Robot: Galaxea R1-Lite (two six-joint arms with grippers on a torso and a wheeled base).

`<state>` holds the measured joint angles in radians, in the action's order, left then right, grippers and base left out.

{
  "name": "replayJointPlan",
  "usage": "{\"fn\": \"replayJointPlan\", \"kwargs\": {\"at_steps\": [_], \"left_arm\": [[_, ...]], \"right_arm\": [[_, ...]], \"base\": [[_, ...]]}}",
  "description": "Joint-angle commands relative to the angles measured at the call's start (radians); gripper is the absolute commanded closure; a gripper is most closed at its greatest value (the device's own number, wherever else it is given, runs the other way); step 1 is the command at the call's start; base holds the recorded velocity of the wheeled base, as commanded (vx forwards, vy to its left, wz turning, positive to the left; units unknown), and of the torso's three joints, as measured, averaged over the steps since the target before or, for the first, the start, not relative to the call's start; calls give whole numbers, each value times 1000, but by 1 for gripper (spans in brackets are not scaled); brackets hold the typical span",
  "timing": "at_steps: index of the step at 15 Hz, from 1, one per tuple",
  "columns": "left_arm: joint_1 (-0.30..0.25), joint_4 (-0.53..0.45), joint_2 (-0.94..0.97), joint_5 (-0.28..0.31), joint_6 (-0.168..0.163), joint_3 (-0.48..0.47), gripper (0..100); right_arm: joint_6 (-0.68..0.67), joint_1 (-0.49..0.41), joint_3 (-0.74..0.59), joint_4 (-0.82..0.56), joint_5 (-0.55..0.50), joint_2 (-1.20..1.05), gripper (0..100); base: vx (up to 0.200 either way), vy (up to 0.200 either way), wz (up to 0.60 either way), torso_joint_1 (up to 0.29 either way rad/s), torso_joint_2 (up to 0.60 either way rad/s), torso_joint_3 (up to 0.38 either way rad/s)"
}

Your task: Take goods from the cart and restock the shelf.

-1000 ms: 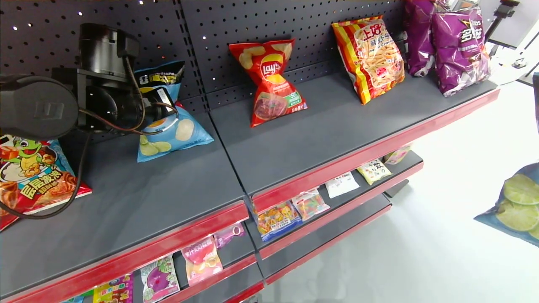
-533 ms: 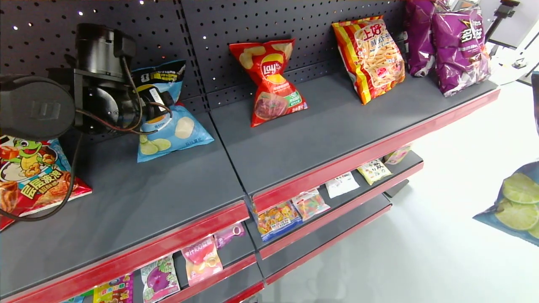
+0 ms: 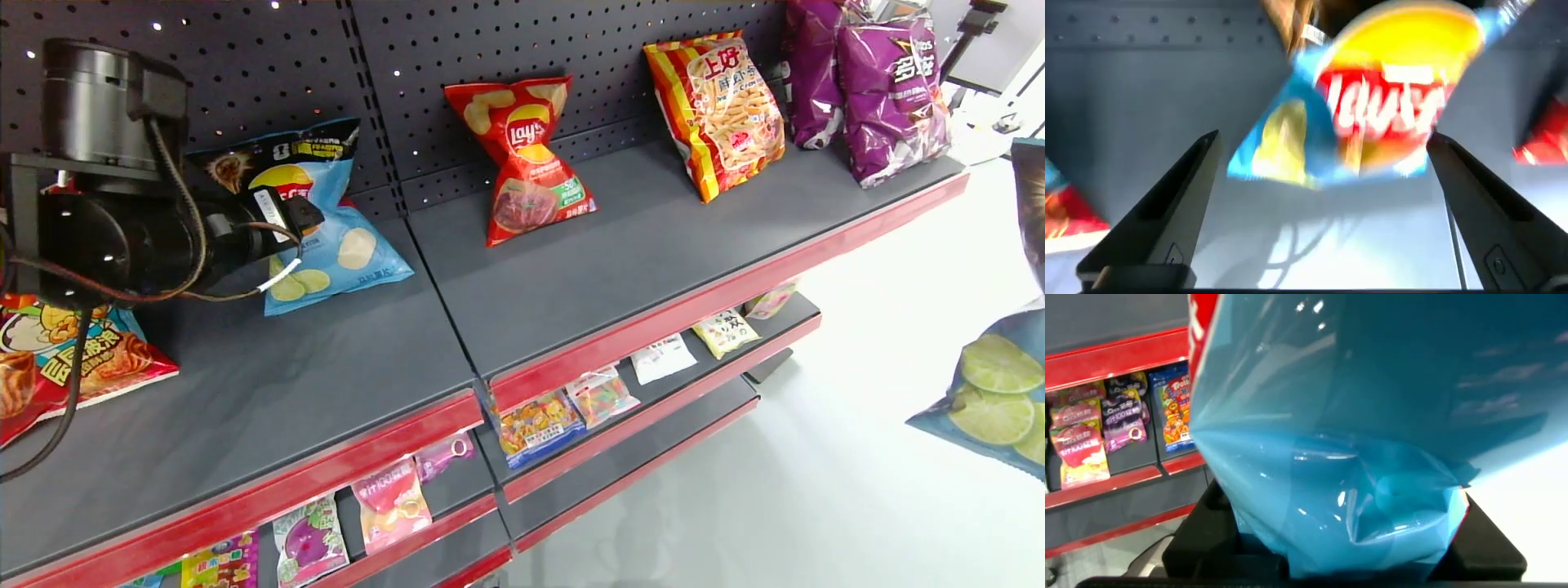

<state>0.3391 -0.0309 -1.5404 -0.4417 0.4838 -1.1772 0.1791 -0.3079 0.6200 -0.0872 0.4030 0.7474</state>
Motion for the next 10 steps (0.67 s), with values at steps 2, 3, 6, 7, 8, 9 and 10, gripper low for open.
{"fn": "replayJointPlan", "kwargs": {"at_steps": [2,3,6,7,8,9,10], "left_arm": [[43,-1,235,9,-16,146,0],[43,-1,241,9,-17,151,0],[43,-3,549,52,-211,383,0],[43,-3,606,70,-254,426,0],[43,-9,697,110,-324,496,0],[41,-34,744,138,-363,519,0],[43,-57,758,141,-370,516,0]], "right_arm": [[0,7,4,6,0,36,100],[0,7,6,6,0,38,100],[31,9,79,9,7,141,100],[56,9,83,7,7,150,100],[103,9,87,7,7,161,100],[122,9,87,7,7,161,100],[131,10,86,7,8,156,100]], "base": [[0,0,0,0,0,0],[0,0,0,0,0,0],[0,0,0,0,0,0],[0,0,0,0,0,0],[0,0,0,0,0,0],[0,0,0,0,0,0],[0,0,0,0,0,0]]}}
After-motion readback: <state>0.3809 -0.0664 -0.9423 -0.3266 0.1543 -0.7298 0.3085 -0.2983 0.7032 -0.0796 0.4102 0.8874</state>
